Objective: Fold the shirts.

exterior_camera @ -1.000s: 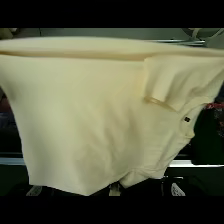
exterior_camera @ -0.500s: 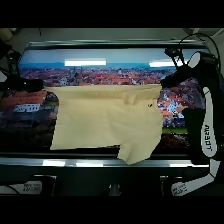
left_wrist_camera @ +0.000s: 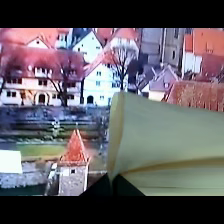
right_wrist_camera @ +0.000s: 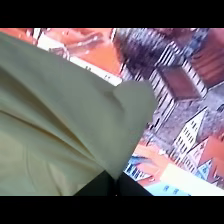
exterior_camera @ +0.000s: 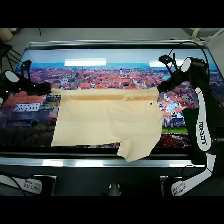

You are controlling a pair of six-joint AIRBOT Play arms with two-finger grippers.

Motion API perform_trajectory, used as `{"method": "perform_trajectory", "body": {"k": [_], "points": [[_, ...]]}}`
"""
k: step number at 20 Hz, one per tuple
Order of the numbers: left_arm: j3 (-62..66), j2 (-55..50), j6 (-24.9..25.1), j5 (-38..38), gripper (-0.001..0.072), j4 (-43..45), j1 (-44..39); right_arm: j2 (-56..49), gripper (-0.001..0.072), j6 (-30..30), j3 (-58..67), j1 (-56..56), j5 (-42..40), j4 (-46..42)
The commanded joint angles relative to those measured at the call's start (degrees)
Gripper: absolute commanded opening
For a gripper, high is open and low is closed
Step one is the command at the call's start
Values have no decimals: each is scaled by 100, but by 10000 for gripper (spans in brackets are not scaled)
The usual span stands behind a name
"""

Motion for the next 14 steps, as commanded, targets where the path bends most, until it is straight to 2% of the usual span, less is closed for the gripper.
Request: {"method": "perform_trajectory", "body": {"k": [1,6,14], "points": [[-247,-48,59,-1008,24,0,-4,42,17,-85,-256,9,1123,-50],[-955,-46,39,-1327,24,-9,-4,-24,17,463,-890,9,807,83],[-1003,-17,195,-1915,24,-37,0,103,18,490,-1047,9,1080,50]]}}
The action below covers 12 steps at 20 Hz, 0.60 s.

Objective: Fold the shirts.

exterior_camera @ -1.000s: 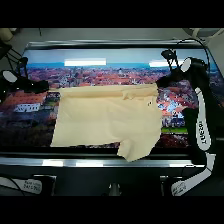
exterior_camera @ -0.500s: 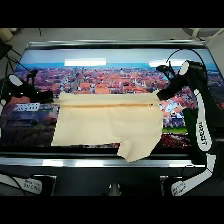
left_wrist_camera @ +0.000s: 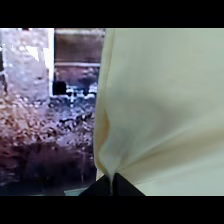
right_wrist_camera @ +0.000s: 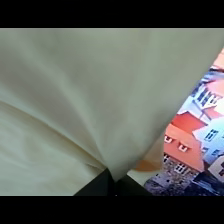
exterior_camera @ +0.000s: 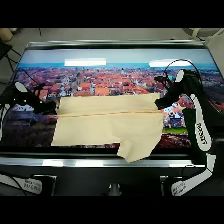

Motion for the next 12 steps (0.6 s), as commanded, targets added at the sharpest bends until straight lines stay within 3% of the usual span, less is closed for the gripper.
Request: {"method": "perform_trajectory", "body": {"k": [1,4,5,6,7,10,12], "points": [[-28,7,92,-319,24,-22,0,70,18,81,-39,7,173,-2],[-33,-61,85,-306,28,-105,-4,-50,22,317,-151,7,-28,70],[-28,-66,92,-310,114,-262,0,-83,151,310,-153,7,-133,142],[13,-52,70,-337,386,-378,33,-55,445,273,-146,2,-254,144],[114,-39,4,-433,527,-426,85,28,593,83,-96,-26,-234,120],[496,166,-17,-876,525,-417,348,446,593,-232,131,-365,485,-138],[356,568,-92,-914,518,-350,584,752,552,-256,85,-828,1027,-79]]}}
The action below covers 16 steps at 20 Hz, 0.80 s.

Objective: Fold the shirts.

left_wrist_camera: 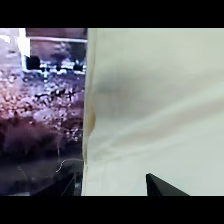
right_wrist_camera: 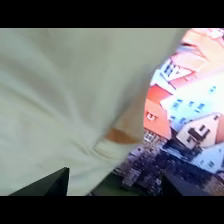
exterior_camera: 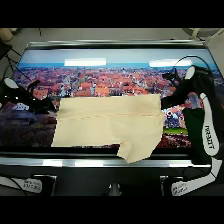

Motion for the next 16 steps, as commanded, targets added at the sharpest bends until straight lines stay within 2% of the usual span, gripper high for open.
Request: {"method": "perform_trajectory", "body": {"k": [1,4,8,16], "points": [[-192,557,-103,-195,487,31,343,509,527,-168,-162,-581,778,44],[-1668,1329,-50,103,486,48,472,1386,527,-339,-1657,-688,315,109],[-3471,2205,398,737,485,52,516,2277,527,-533,-3265,-688,-356,767],[-4142,2332,566,1040,486,44,525,2396,526,-636,-3460,-688,-431,802]]}}
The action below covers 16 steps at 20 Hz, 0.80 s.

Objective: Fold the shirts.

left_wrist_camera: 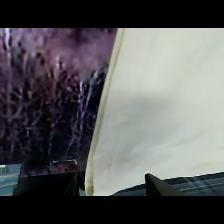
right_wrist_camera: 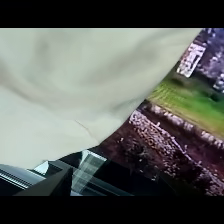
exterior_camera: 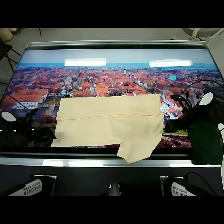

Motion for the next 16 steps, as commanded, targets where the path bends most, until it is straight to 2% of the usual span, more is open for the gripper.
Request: {"method": "perform_trajectory", "body": {"k": [1,5,6,8,9,10,11,15,16], "points": [[-313,48,111,107,486,4,9,55,526,-37,-87,-2,-57,46],[-629,48,122,295,485,0,9,55,526,-35,-87,-2,-44,46],[-691,48,122,354,447,0,9,55,526,-35,-87,-2,-31,46],[-763,50,92,529,329,-111,9,55,526,-35,-87,-2,-31,46],[-763,52,57,625,186,-190,9,55,526,-35,-87,-2,-24,46],[-761,55,57,688,87,-243,9,55,527,-35,-87,-2,13,44],[-761,55,59,699,26,-256,7,55,527,-35,-87,-2,98,46],[-748,72,61,693,25,-254,15,581,531,-229,-846,-2,48,260],[-745,72,61,693,25,-254,13,761,558,-374,-1237,-2,-42,472]]}}
